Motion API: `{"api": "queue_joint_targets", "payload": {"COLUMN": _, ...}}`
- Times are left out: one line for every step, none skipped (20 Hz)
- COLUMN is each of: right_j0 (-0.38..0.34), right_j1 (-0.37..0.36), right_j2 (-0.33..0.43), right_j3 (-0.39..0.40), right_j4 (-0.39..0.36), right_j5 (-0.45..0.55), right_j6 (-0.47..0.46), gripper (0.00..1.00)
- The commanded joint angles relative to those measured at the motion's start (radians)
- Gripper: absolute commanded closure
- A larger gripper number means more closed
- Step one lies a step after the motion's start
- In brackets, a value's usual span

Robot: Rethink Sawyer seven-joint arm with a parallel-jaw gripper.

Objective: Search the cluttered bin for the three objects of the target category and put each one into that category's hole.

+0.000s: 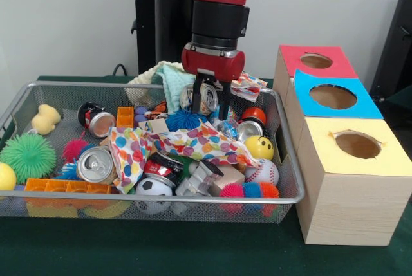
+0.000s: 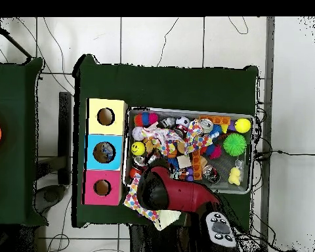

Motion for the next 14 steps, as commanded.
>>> {"api": "queue_joint_targets", "payload": {"right_j0": -0.053, "right_j1": 0.055, "right_j2": 0.057, "right_j3": -0.026, "right_j4": -0.033, "right_j5": 0.03, "right_j6": 0.068, "gripper": 0.0}}
{"api": "queue_joint_targets", "payload": {"right_j0": -0.056, "right_j1": 0.061, "right_j2": 0.061, "right_j3": -0.027, "right_j4": -0.031, "right_j5": 0.03, "right_j6": 0.069, "gripper": 0.0}}
{"api": "queue_joint_targets", "payload": {"right_j0": -0.057, "right_j1": 0.068, "right_j2": 0.063, "right_j3": -0.028, "right_j4": -0.031, "right_j5": 0.028, "right_j6": 0.069, "gripper": 0.0}}
{"api": "queue_joint_targets", "payload": {"right_j0": -0.055, "right_j1": 0.075, "right_j2": 0.064, "right_j3": -0.026, "right_j4": -0.028, "right_j5": 0.02, "right_j6": 0.075, "gripper": 0.0}}
{"api": "queue_joint_targets", "payload": {"right_j0": -0.049, "right_j1": 0.079, "right_j2": 0.063, "right_j3": -0.023, "right_j4": -0.021, "right_j5": 0.019, "right_j6": 0.082, "gripper": 0.0}}
{"api": "queue_joint_targets", "payload": {"right_j0": -0.039, "right_j1": 0.078, "right_j2": 0.058, "right_j3": -0.019, "right_j4": -0.015, "right_j5": 0.015, "right_j6": 0.088, "gripper": 0.0}}
{"api": "queue_joint_targets", "payload": {"right_j0": -0.033, "right_j1": 0.071, "right_j2": 0.058, "right_j3": -0.014, "right_j4": -0.009, "right_j5": 0.021, "right_j6": 0.093, "gripper": 0.0}}
{"api": "queue_joint_targets", "payload": {"right_j0": -0.028, "right_j1": 0.064, "right_j2": 0.059, "right_j3": -0.008, "right_j4": -0.003, "right_j5": 0.027, "right_j6": 0.097, "gripper": 0.0}}
{"api": "queue_joint_targets", "payload": {"right_j0": -0.025, "right_j1": 0.05, "right_j2": 0.061, "right_j3": -0.004, "right_j4": 0.002, "right_j5": 0.04, "right_j6": 0.098, "gripper": 0.0}}
{"api": "queue_joint_targets", "payload": {"right_j0": -0.025, "right_j1": 0.037, "right_j2": 0.066, "right_j3": 0.002, "right_j4": 0.005, "right_j5": 0.054, "right_j6": 0.099, "gripper": 0.0}}
{"api": "queue_joint_targets", "payload": {"right_j0": -0.027, "right_j1": 0.022, "right_j2": 0.071, "right_j3": 0.007, "right_j4": 0.008, "right_j5": 0.069, "right_j6": 0.098, "gripper": 0.0}}
{"api": "queue_joint_targets", "payload": {"right_j0": -0.028, "right_j1": 0.007, "right_j2": 0.077, "right_j3": 0.013, "right_j4": 0.011, "right_j5": 0.082, "right_j6": 0.097, "gripper": 0.0}}
{"api": "queue_joint_targets", "payload": {"right_j0": -0.029, "right_j1": -0.008, "right_j2": 0.079, "right_j3": 0.015, "right_j4": 0.014, "right_j5": 0.096, "right_j6": 0.095, "gripper": 0.0}}
{"api": "queue_joint_targets", "payload": {"right_j0": -0.028, "right_j1": -0.02, "right_j2": 0.079, "right_j3": 0.018, "right_j4": 0.016, "right_j5": 0.107, "right_j6": 0.094, "gripper": 0.0}}
